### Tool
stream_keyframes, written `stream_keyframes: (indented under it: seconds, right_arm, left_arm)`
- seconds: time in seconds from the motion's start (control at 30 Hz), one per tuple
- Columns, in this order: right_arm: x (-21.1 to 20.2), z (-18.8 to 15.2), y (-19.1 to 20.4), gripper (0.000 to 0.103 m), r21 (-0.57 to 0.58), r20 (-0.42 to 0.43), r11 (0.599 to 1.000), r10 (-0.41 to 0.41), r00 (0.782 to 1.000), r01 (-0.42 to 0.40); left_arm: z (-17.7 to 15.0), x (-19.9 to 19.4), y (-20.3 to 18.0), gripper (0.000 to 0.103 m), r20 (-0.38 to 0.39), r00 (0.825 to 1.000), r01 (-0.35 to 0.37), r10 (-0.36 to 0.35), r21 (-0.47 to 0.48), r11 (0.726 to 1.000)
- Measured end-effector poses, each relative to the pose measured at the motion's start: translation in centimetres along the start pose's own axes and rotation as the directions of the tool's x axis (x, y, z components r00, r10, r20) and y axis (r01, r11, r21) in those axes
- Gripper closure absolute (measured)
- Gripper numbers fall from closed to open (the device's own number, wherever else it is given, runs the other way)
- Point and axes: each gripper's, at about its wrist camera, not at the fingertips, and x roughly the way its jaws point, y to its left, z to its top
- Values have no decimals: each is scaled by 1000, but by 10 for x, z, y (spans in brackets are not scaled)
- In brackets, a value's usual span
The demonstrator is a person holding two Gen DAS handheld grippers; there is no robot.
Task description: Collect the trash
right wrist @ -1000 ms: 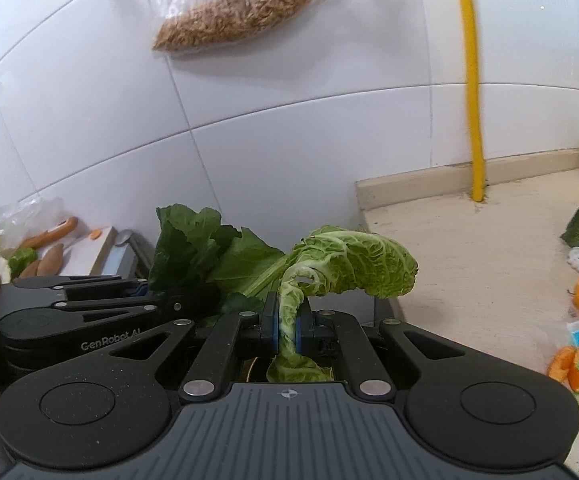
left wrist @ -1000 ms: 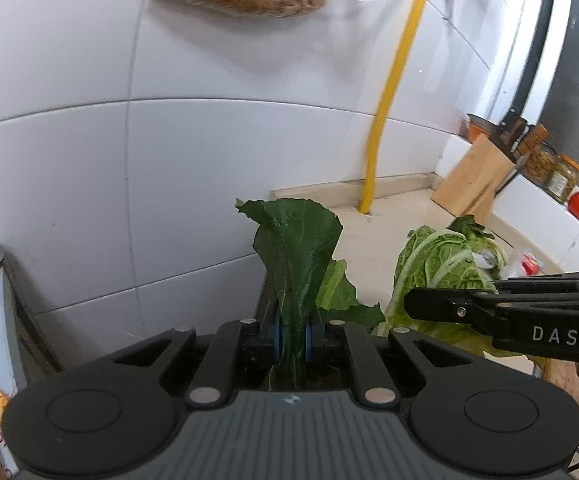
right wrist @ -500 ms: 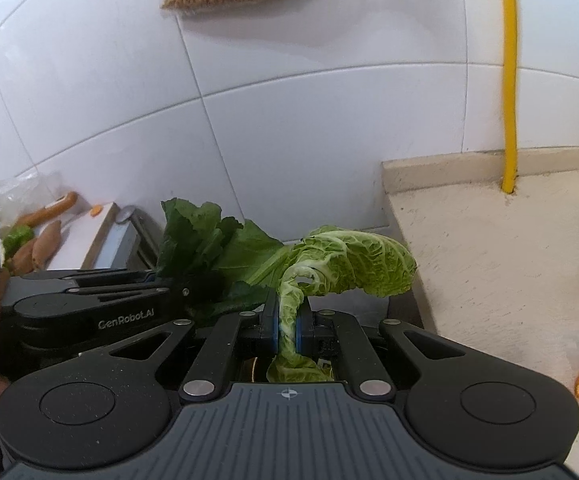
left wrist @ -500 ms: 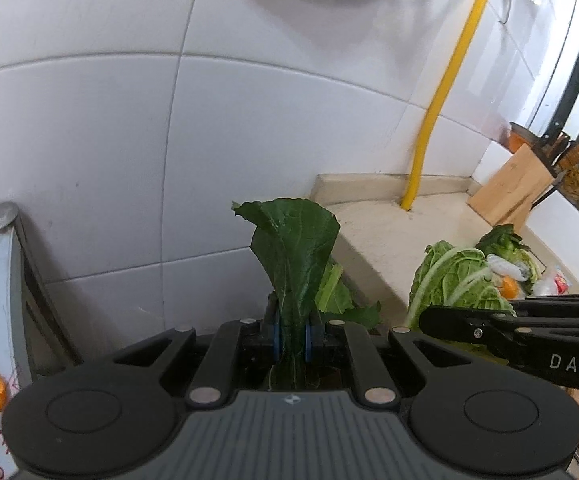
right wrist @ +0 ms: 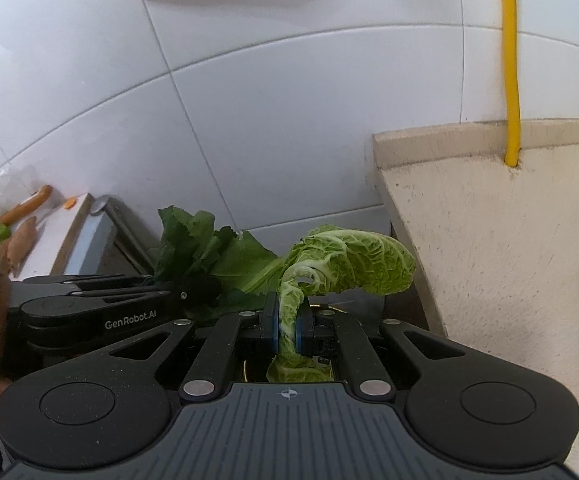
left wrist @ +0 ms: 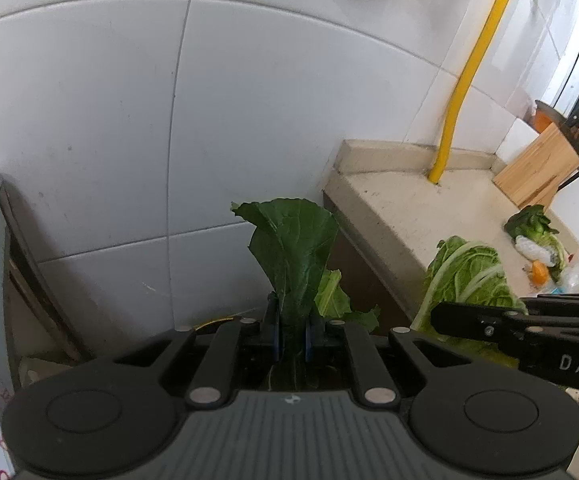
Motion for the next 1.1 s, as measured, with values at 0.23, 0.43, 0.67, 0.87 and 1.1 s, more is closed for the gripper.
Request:
stream_keyframes:
  seconds: [0.23, 0.43, 0.67, 0.87, 1.1]
  right_arm:
    - [25, 0, -2, 93, 16, -50, 1000, 9, 999, -8]
    - [47, 0, -5, 93, 25, -89, 1000, 15, 996, -13]
    - [70, -1, -15, 93, 43, -132, 999, 14, 991, -8]
    - [94, 0, -18, 93, 49, -165, 999, 27, 986, -19]
    - [125, -1, -26, 81, 72, -214, 997, 38, 976, -23]
  left_arm:
    - [4, 15, 0, 96, -37, 999, -27, 27, 0, 1000]
    - [5, 30, 3, 96, -73, 996, -56, 55, -4, 998]
    - [6, 45, 3, 96, -109, 991, -78, 78, 0, 997]
    - [6, 59, 2, 96, -148, 983, -110, 110, 6, 994]
    - [6, 72, 4, 87, -180, 975, -129, 128, 4, 992]
